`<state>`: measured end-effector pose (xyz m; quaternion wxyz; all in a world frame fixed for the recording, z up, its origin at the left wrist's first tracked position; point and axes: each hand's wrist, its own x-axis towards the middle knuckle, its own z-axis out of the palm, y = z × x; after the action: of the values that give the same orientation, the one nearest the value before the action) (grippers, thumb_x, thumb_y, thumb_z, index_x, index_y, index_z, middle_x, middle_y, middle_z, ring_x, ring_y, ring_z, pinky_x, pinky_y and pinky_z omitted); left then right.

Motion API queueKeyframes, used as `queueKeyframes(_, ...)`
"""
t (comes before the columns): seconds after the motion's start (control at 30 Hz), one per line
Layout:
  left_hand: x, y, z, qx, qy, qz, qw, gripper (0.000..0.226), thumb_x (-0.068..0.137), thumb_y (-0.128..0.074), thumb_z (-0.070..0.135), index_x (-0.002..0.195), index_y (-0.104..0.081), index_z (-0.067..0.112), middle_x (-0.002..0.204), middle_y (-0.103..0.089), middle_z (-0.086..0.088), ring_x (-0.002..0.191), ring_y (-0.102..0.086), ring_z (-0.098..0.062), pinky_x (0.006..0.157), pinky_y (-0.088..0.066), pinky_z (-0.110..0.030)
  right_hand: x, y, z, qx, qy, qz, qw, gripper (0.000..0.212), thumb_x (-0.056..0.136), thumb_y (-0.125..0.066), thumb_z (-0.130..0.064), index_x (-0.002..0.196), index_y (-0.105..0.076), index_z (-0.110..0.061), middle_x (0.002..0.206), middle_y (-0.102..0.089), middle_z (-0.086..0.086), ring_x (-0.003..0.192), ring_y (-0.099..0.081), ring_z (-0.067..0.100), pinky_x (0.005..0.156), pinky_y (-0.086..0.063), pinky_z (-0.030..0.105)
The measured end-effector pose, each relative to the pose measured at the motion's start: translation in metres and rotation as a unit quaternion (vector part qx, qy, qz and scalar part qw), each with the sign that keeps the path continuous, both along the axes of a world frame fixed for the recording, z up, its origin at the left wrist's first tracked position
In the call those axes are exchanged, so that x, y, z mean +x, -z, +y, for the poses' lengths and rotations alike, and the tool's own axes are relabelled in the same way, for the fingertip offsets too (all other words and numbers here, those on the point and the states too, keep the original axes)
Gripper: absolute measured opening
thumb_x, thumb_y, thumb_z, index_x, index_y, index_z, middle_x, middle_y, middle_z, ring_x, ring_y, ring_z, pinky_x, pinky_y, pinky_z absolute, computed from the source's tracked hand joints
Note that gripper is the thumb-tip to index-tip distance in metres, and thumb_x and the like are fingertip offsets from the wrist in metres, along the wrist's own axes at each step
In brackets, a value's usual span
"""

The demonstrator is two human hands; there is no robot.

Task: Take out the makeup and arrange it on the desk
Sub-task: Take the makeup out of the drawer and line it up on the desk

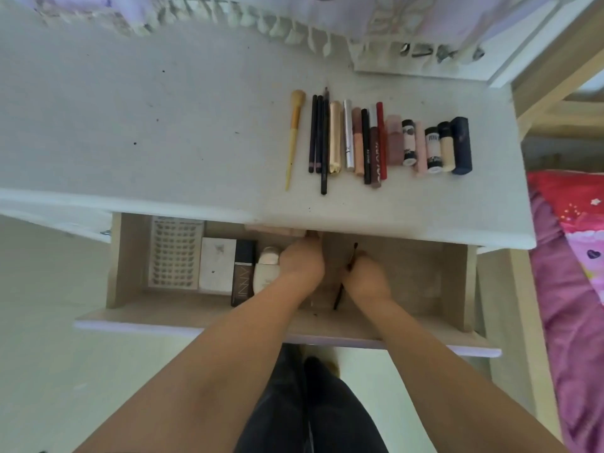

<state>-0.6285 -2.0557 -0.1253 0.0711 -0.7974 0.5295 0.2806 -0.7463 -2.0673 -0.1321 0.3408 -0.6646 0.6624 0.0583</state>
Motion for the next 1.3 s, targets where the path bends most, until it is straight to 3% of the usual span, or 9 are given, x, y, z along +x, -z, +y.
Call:
queueKeyframes(0.13,0.005,-0.02,0.02,-0.031,-0.06,0.162,0.984,0.01,0.091,-0.05,0.022,0.089,-0.057,0.014,0.094,-0.067,-0.008,0.084,-0.064,-0.024,0.069,-0.051,-0.033,-0.018,-0.043,0.008,-0.008,-0.097,-0.076,0.992,0.009,0.089,-0.054,-0.019,0.087,-0.046,-0.014,0.081,-0.054,0.004,0.073,-0.052,0.024,0.06,-0.04,0.03)
queueKeyframes(0.27,0.034,-0.075,0.068,-0.144,-0.032,0.28,0.949,0.008,0.092,-0.056,0.024,0.1,-0.056,0.025,0.091,-0.06,0.011,0.086,-0.06,-0.008,0.079,-0.05,-0.023,-0.017,-0.094,0.02,-0.07,-0.228,-0.109,0.965,0.01,0.09,-0.053,-0.028,0.088,-0.043,-0.026,0.084,-0.049,-0.008,0.069,-0.049,0.01,0.058,-0.037,0.019)
queueKeyframes(0.5,0.126,-0.157,0.005,-0.292,-0.114,0.24,0.919,0.01,0.094,-0.051,0.026,0.094,-0.055,0.017,0.085,-0.062,0.002,0.079,-0.059,-0.012,0.071,-0.048,-0.02,0.077,-0.176,-0.063,-0.127,-0.084,-0.294,0.944,0.023,0.092,-0.056,-0.019,0.113,-0.046,-0.021,0.08,-0.059,-0.005,0.068,-0.056,0.004,0.059,-0.043,0.015)
queueKeyframes(0.67,0.163,-0.142,-0.09,-0.168,-0.078,0.134,0.974,0.024,0.094,-0.048,0.036,0.088,-0.055,0.014,0.082,-0.056,0.001,0.079,-0.053,-0.018,0.068,-0.036,-0.027,0.15,-0.161,-0.115,-0.173,-0.12,-0.165,0.964,0.029,0.092,-0.05,-0.019,0.119,-0.04,-0.013,0.085,-0.059,0.003,0.069,-0.059,0.02,0.061,-0.05,0.035)
queueKeyframes(0.87,0.153,-0.12,-0.127,-0.089,-0.005,0.058,0.994,0.032,0.094,-0.042,0.04,0.077,-0.049,0.013,0.073,-0.049,0.001,0.076,-0.052,-0.022,0.062,-0.035,-0.028,0.159,-0.136,-0.133,-0.219,-0.228,0.097,0.944,0.029,0.092,-0.042,-0.007,0.12,-0.04,-0.005,0.107,-0.057,0.011,0.07,-0.058,0.029,0.05,-0.032,0.03)
queueKeyframes(0.97,0.14,-0.122,-0.128,-0.088,0.029,0.023,0.995,0.031,0.096,-0.039,0.039,0.081,-0.047,0.013,0.077,-0.051,-0.002,0.074,-0.051,-0.022,0.062,-0.035,-0.029,0.149,-0.135,-0.133,-0.235,-0.246,0.109,0.934,0.025,0.093,-0.042,-0.009,0.117,-0.042,-0.007,0.104,-0.059,0.007,0.067,-0.055,0.028,0.044,-0.023,0.027)
queueKeyframes(1.1,0.138,-0.131,-0.097,-0.157,0.043,0.04,0.986,0.031,0.098,-0.038,0.04,0.083,-0.05,0.016,0.074,-0.052,0.003,0.066,-0.05,-0.015,0.06,-0.036,-0.025,0.116,-0.156,-0.11,-0.259,-0.223,-0.009,0.94,0.017,0.098,-0.042,-0.024,0.112,-0.048,-0.016,0.088,-0.059,-0.003,0.068,-0.059,0.017,0.053,-0.039,0.026)
queueKeyframes(1.2,0.129,-0.128,-0.03,-0.258,0.036,0.143,0.955,0.031,0.096,-0.042,0.034,0.066,-0.039,0.026,0.059,-0.044,0.008,0.054,-0.041,-0.003,0.053,-0.031,-0.016,0.075,-0.167,-0.053,-0.171,-0.242,-0.149,0.943,0.016,0.096,-0.041,-0.031,0.1,-0.053,-0.021,0.077,-0.054,-0.011,0.063,-0.053,0.006,0.059,-0.043,0.018)
queueKeyframes(1.3,0.105,-0.098,0.046,-0.25,0.078,0.198,0.945,0.021,0.091,-0.038,0.038,0.073,-0.043,0.031,0.062,-0.042,0.017,0.056,-0.042,0.006,0.054,-0.033,-0.011,0.037,-0.127,0.004,-0.049,-0.282,-0.07,0.956,0.026,0.094,-0.033,-0.037,0.1,-0.053,-0.021,0.085,-0.062,-0.004,0.073,-0.058,0.014,0.063,-0.044,0.027)
